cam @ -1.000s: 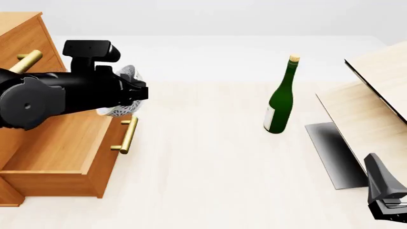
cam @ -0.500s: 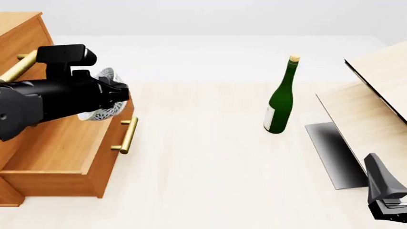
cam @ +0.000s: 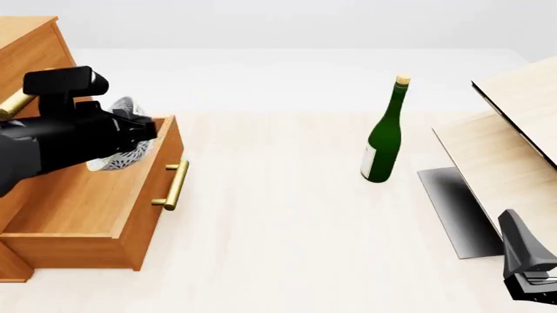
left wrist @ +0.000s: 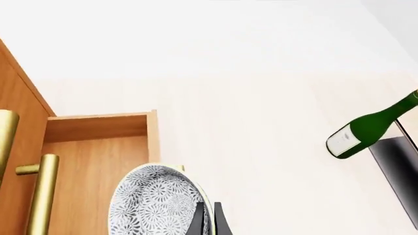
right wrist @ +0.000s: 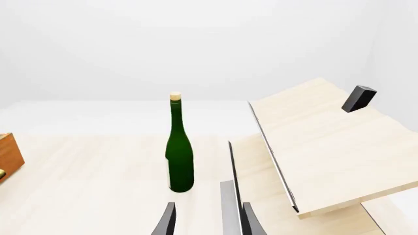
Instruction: Put the bowl in the bottom drawer of the cabinet.
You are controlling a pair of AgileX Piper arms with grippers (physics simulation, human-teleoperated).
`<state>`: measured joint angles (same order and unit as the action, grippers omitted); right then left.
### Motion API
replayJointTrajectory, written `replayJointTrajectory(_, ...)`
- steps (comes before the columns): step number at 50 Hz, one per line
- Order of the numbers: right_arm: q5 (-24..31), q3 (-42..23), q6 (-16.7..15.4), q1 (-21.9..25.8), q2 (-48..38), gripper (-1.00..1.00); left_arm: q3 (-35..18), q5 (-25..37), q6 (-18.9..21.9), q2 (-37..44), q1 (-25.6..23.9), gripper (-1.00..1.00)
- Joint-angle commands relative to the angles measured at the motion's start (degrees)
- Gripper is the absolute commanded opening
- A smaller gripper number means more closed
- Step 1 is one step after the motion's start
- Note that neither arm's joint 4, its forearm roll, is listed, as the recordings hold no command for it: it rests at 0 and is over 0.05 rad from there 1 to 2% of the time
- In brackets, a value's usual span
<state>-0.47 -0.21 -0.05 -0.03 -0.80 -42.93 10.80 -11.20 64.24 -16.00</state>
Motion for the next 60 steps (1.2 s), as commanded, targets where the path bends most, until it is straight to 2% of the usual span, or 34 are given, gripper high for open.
replayJointTrajectory(1,0.0,0.0,0.0,0.0,0.0,1.00,2.0,-1.2,-0.5,-1.4,2.0,-1.00)
replayJointTrajectory(18,0.0,0.0,0.0,0.0,0.0,1.00,5.9,-2.5,-0.7,-2.7,6.6,-1.00)
replayJointTrajectory(30,0.0,0.0,0.0,0.0,0.0,1.00,7.8,-3.1,-0.7,-3.8,8.0,-1.00)
replayJointTrajectory(51,0.0,0.0,0.0,0.0,0.0,1.00,11.2,-5.6,-2.0,-3.0,7.0,-1.00)
replayJointTrajectory(60,0.0,0.0,0.0,0.0,0.0,1.00,11.5,-5.0,-1.7,-3.5,8.1,-1.00)
